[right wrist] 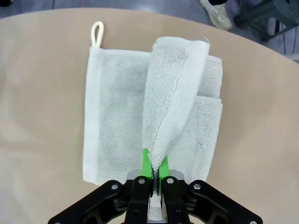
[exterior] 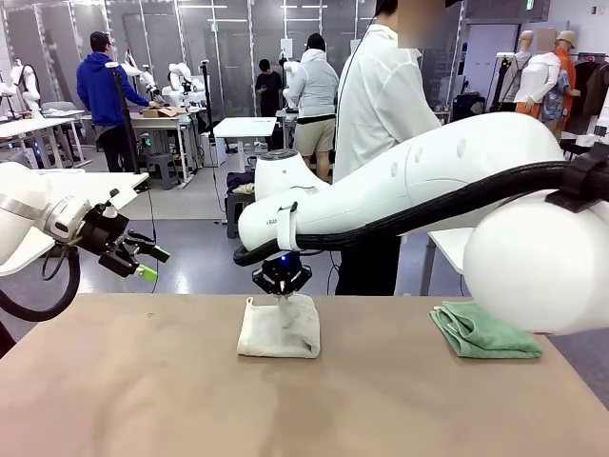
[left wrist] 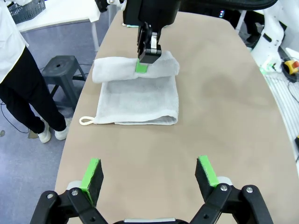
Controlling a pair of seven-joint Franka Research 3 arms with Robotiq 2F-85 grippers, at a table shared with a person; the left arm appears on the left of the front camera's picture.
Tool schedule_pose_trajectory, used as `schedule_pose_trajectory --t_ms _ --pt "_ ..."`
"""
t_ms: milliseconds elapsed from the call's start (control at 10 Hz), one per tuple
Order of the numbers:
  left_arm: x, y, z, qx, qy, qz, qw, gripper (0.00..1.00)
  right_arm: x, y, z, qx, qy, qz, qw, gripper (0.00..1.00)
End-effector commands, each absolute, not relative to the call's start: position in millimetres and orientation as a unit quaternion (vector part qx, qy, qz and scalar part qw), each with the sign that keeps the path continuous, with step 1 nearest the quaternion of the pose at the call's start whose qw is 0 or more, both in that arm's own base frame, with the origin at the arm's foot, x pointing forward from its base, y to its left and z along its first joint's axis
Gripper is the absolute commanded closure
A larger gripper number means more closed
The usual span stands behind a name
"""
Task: Fold the towels and place them in the basket.
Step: When a person lays out a Towel with hook on the table, fold it in half twice.
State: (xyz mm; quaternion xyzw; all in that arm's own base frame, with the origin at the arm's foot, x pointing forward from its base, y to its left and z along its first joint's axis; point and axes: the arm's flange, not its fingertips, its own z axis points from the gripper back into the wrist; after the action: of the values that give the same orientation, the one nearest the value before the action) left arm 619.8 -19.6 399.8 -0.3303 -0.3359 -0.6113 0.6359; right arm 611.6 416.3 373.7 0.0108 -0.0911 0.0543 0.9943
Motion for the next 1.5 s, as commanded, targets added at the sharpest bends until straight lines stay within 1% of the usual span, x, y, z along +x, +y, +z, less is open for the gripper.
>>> schedule_pose_trajectory --t_ms 0,600,700,800,900,1000,1100,1200,1300,1400 --pt "618 -20 402 -0.326 -0.337 -0.611 0.637 0.0 616 423 374 0.038 -0.093 0.021 0.995 0.96" --pt "618 -20 402 -0.326 -0.337 -0.611 0.637 0.0 614 438 363 0.072 -0.084 0.025 0.993 0.96" --pt "618 -20 402 -0.326 -0.337 -0.611 0.637 0.0 615 438 363 0.088 -0.084 0.017 0.992 0.88" --pt "618 -20 402 -0.326 -0.337 -0.611 0.637 0.0 616 439 362 0.093 -0.089 0.011 0.992 0.74" --pt "618 -20 402 -0.326 -0.337 -0.611 0.637 0.0 617 439 361 0.098 -0.091 0.006 0.991 0.68" --pt "618 -20 402 -0.326 -0.337 -0.611 0.637 0.0 617 439 360 0.103 -0.09 0.004 0.991 0.54" --pt "618 -20 402 -0.326 -0.337 -0.611 0.637 0.0 615 440 361 0.109 -0.091 0.001 0.99 0.49" --pt "618 -20 402 -0.326 -0.337 -0.611 0.637 0.0 613 441 362 0.113 -0.094 0.0 0.989 0.34" --pt "618 -20 402 -0.326 -0.337 -0.611 0.637 0.0 611 440 363 0.115 -0.094 0.001 0.989 0.29" --pt "618 -20 402 -0.326 -0.337 -0.611 0.637 0.0 609 438 364 0.117 -0.093 0.006 0.989 0.14"
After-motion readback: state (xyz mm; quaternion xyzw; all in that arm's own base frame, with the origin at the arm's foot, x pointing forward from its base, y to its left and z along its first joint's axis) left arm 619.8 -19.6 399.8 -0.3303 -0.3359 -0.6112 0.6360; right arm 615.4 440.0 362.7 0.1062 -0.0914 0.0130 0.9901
